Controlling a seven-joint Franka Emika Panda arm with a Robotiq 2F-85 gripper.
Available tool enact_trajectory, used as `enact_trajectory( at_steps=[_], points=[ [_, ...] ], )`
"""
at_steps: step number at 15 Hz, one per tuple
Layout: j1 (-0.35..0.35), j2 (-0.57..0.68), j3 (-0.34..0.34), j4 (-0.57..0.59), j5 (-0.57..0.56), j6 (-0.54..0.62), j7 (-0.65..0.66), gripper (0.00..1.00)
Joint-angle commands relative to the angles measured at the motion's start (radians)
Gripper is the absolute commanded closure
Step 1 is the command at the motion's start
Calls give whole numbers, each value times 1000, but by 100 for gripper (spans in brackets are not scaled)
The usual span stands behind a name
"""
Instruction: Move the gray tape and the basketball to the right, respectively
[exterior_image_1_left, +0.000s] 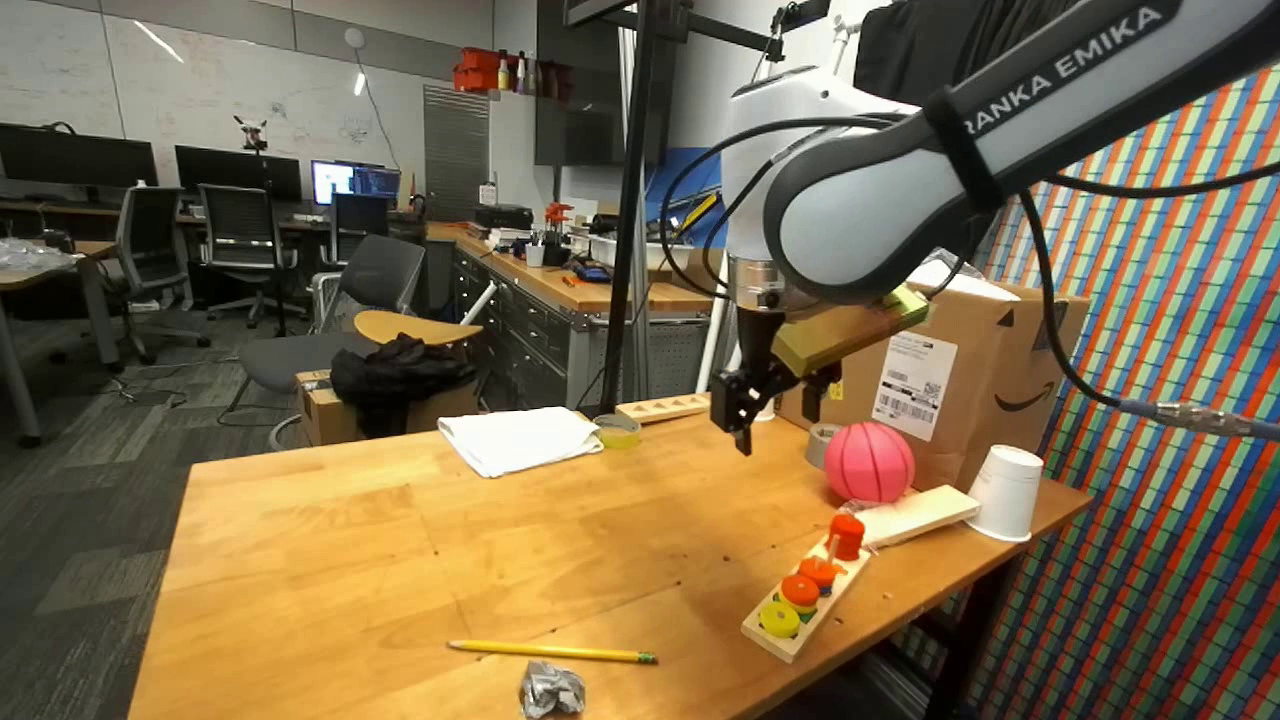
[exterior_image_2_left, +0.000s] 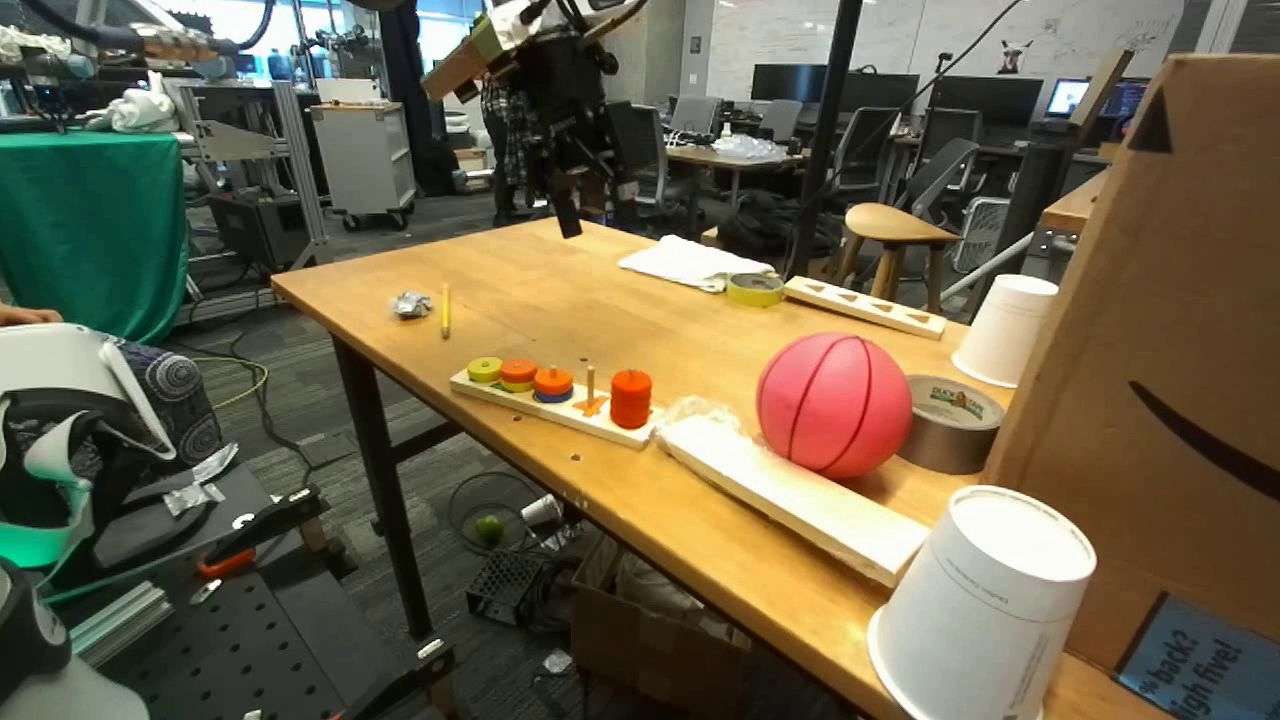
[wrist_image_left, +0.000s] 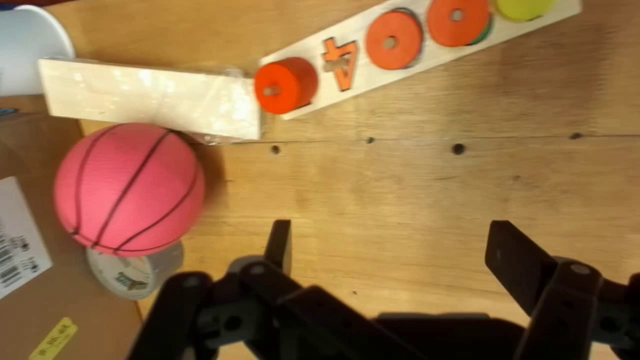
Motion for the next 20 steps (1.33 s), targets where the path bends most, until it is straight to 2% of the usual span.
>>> enact_trajectory(
  at_steps=[1, 4, 10, 16, 20],
  points=[
    [26, 20, 21, 6, 140, 81, -53, 0],
    [17, 78, 26, 22, 133, 85, -72, 0],
    [-4, 226, -11, 87, 115, 108, -117, 0],
    [-60, 335, -109, 169, 138, 89, -156, 0],
    [-123, 374, -172, 203, 218, 73, -208, 0]
  ],
)
